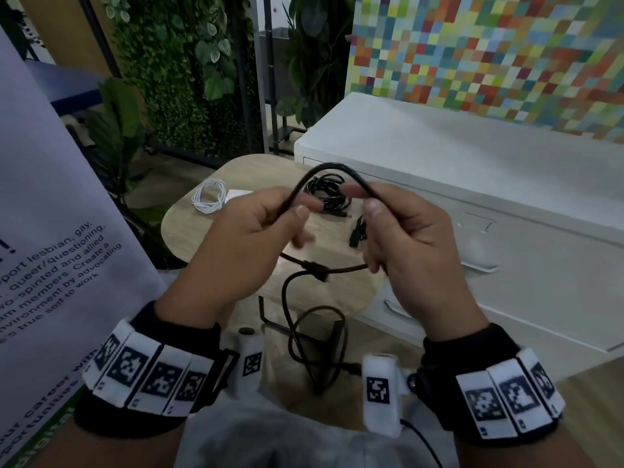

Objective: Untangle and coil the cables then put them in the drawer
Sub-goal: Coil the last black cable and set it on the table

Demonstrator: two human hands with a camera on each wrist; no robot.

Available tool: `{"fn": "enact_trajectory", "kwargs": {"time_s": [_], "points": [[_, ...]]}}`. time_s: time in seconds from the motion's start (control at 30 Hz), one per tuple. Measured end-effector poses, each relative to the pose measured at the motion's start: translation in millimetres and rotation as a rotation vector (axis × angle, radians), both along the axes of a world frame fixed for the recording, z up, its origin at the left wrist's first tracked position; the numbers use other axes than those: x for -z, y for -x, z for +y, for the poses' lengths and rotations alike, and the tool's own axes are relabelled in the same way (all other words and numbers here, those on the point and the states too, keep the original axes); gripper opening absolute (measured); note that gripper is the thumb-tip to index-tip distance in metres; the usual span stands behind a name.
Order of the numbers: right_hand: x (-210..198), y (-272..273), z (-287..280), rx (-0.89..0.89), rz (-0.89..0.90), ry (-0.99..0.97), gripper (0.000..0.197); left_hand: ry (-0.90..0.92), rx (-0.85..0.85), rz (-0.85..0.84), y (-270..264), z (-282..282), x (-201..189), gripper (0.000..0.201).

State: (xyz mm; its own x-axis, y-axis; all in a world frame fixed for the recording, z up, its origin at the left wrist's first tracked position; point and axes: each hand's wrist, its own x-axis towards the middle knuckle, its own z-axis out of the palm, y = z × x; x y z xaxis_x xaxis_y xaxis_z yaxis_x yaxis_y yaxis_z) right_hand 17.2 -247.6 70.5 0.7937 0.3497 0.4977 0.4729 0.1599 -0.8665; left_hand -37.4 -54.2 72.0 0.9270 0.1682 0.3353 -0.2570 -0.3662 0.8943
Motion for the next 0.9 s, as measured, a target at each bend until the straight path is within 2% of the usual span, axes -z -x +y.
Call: {"fn": "enact_trajectory", "kwargs": {"time_s": [0.07,0.13,0.23,0.3,0.37,0.47,0.57,0.7,0.8,0.9], "points": [[2,-5,-8,0.042,0.057,-0.032,0.025,0.138,0.051,0.085,3,-1,6,0.016],[3,-12,-17,0.103,0.095,-0.019,0.022,0.33,0.094,0.099,5,-1,12,0.019],[12,-24,-29,0.189,0.116,0.14,0.023,0.675,0.171,0.076,6,3,12,0.019],[21,-29,-34,0.171,0.155,0.285,0.024,0.796,0.227,0.072,7,3,8,0.021],[26,-31,-35,0.135,0.211,0.318,0.024,0.855,0.26,0.113,6,-2,5,0.032],[26,-27,-31,0.045,0.22,0.191,0.026,0.843,0.259,0.217,2,-12,5,0.045],[23,-22,-29,-0.07,0.187,0.087,0.023,0.793,0.254,0.254,0,-16,12,0.043],[28,-26,-33,-0.114,0.241,0.003,0.016,0.886,0.34,0.272,4,-8,17,0.025],[36,-29,-35,-0.033,0.251,0.056,0.023,0.973,0.438,0.305,6,-4,16,0.023],[45,-28,-32,0.017,0.227,0.247,0.027,0.974,0.387,0.275,8,-6,12,0.033]]}}
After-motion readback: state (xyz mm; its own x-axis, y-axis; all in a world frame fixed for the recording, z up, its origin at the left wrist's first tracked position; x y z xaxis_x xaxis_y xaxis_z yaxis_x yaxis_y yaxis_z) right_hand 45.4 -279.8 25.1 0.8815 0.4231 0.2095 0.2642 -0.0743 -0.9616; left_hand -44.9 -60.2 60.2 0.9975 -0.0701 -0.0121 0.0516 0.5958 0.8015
